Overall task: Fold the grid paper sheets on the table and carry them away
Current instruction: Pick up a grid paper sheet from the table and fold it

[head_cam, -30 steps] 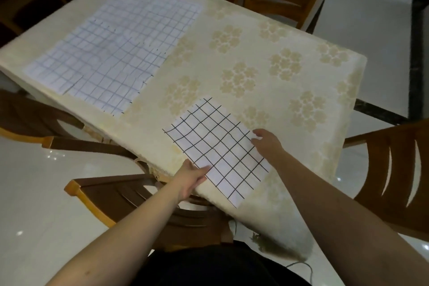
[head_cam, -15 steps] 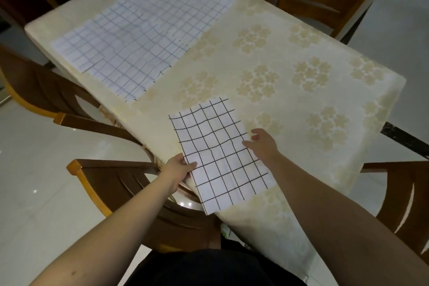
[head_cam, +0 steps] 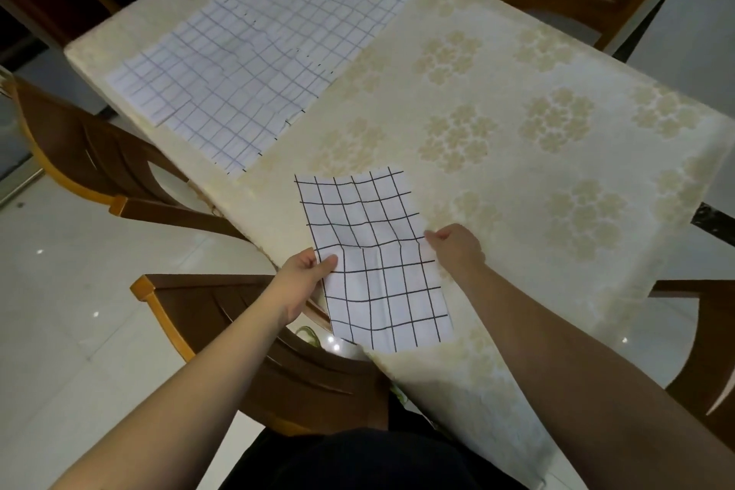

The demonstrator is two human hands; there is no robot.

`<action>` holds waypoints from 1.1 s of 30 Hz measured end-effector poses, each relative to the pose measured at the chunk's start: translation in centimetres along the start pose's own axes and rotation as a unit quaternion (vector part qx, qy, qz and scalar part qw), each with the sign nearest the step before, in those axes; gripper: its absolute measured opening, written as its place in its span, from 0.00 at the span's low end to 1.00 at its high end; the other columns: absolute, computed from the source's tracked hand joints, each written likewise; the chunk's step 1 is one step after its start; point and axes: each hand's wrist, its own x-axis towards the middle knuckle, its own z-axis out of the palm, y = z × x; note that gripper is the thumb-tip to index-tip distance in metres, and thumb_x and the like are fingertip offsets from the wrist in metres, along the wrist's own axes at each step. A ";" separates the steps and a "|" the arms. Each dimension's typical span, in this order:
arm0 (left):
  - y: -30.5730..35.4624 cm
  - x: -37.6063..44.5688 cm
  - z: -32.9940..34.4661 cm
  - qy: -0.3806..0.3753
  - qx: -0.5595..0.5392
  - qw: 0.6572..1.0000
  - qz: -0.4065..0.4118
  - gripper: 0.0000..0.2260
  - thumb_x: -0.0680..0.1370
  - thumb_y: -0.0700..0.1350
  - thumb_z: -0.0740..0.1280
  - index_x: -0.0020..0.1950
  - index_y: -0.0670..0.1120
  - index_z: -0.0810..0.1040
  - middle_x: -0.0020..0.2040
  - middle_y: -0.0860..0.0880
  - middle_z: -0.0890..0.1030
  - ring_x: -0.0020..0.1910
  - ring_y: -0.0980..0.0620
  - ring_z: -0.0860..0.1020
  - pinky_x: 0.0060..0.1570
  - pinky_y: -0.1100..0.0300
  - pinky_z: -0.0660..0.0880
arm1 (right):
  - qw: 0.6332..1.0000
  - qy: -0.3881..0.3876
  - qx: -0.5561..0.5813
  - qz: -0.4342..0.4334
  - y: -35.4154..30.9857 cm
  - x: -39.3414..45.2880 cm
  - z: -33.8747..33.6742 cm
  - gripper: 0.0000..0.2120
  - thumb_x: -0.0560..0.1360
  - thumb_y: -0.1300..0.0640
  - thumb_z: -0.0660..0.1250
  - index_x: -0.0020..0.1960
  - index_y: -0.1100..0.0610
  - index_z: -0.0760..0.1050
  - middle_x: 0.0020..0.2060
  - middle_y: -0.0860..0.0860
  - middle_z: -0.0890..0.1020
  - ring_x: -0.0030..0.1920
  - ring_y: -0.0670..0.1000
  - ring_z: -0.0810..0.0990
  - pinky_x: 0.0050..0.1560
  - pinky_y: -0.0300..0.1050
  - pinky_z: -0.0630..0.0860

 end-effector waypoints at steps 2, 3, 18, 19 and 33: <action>0.8 -0.3 -0.1 -0.016 0.008 1.000 0.017 0.23 0.74 0.48 0.73 0.58 0.31 0.75 0.54 0.37 0.82 0.55 0.40 0.81 0.61 0.46 0.75 | 0.998 0.026 0.050 -0.001 -0.1 -0.7 0.2 0.18 0.80 0.42 0.59 0.56 0.54 0.77 0.46 0.51 0.82 0.52 0.57 0.81 0.55 0.50 0.76; 1.2 -0.4 -0.1 -0.020 0.011 0.999 0.022 0.18 0.76 0.45 0.70 0.59 0.32 0.75 0.55 0.37 0.82 0.55 0.42 0.81 0.59 0.49 0.77 | 0.996 0.027 0.082 -0.007 -0.2 -1.1 0.4 0.19 0.81 0.42 0.58 0.59 0.55 0.75 0.49 0.52 0.82 0.52 0.57 0.80 0.56 0.50 0.75; 6.3 -2.4 -1.1 0.099 0.159 0.968 0.166 0.11 0.76 0.45 0.72 0.57 0.50 0.77 0.46 0.48 0.86 0.48 0.53 0.84 0.54 0.53 0.79 | 0.897 -0.062 0.417 -0.131 0.2 -3.4 -2.3 0.08 0.73 0.58 0.74 0.51 0.49 0.83 0.44 0.51 0.81 0.45 0.47 0.77 0.48 0.39 0.71; 6.3 -2.3 -1.2 0.124 0.175 0.961 0.174 0.15 0.75 0.47 0.73 0.60 0.53 0.74 0.46 0.46 0.85 0.47 0.51 0.83 0.54 0.52 0.78 | 0.906 -0.052 0.395 -0.143 0.4 -3.4 -2.6 0.09 0.72 0.57 0.75 0.50 0.47 0.84 0.42 0.50 0.81 0.44 0.48 0.77 0.47 0.40 0.71; 10.0 -2.0 -2.8 0.076 0.451 0.818 0.349 0.02 0.75 0.48 0.73 0.46 0.52 0.82 0.44 0.55 0.79 0.43 0.64 0.75 0.43 0.68 0.71 | 0.939 0.171 0.187 -0.234 0.3 -8.4 -6.0 0.03 0.71 0.55 0.76 0.44 0.50 0.83 0.46 0.46 0.80 0.50 0.44 0.75 0.52 0.35 0.68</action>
